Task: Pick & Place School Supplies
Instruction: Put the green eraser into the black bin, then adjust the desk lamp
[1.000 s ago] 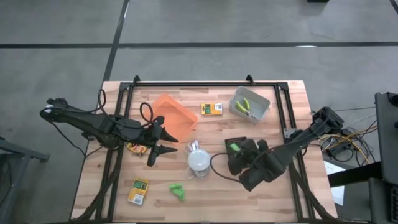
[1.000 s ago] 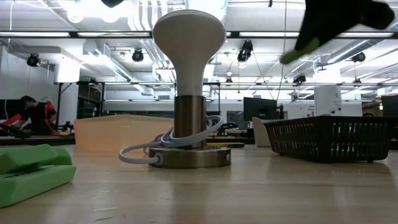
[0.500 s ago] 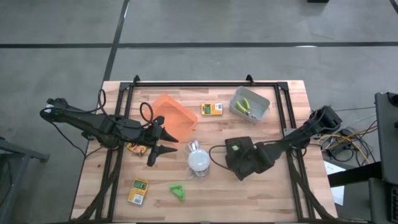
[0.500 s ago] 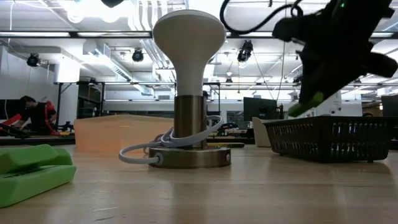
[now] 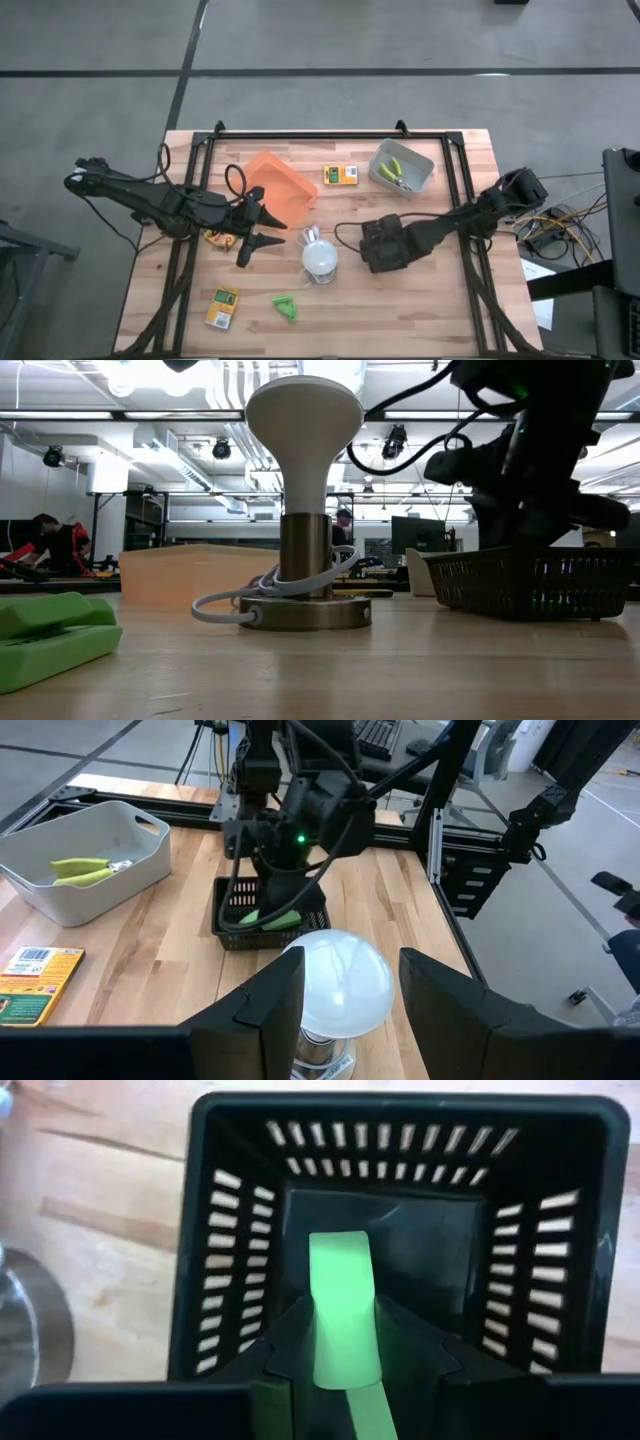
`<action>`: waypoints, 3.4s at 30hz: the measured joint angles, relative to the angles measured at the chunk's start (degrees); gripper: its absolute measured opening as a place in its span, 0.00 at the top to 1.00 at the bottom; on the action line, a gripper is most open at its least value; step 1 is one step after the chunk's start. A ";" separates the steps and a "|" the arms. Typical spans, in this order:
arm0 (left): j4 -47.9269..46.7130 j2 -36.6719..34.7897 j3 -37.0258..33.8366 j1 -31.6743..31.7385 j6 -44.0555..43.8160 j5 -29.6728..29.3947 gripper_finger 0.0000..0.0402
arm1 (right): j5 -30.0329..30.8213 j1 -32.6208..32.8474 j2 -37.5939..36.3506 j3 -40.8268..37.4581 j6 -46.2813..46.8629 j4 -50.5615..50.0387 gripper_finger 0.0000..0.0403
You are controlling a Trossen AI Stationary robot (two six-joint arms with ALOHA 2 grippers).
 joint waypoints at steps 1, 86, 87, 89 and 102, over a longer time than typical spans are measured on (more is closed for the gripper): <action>0.00 0.00 0.00 0.00 0.00 0.00 0.58 | -0.11 -0.08 0.02 -0.03 0.01 0.06 0.79; -0.38 -0.02 0.00 0.00 -0.01 -0.02 0.58 | 33.70 19.87 29.67 20.53 -56.27 44.43 0.66; -0.39 0.00 0.00 0.02 0.00 -0.02 0.58 | 33.53 19.52 30.74 22.74 -54.38 41.30 0.66; -0.39 0.00 0.00 0.01 0.00 0.00 0.58 | 33.46 18.88 32.30 26.68 -47.87 32.91 0.66; -0.76 0.00 0.00 0.00 0.00 0.00 0.58 | 26.66 15.27 40.11 41.30 -25.64 5.61 0.66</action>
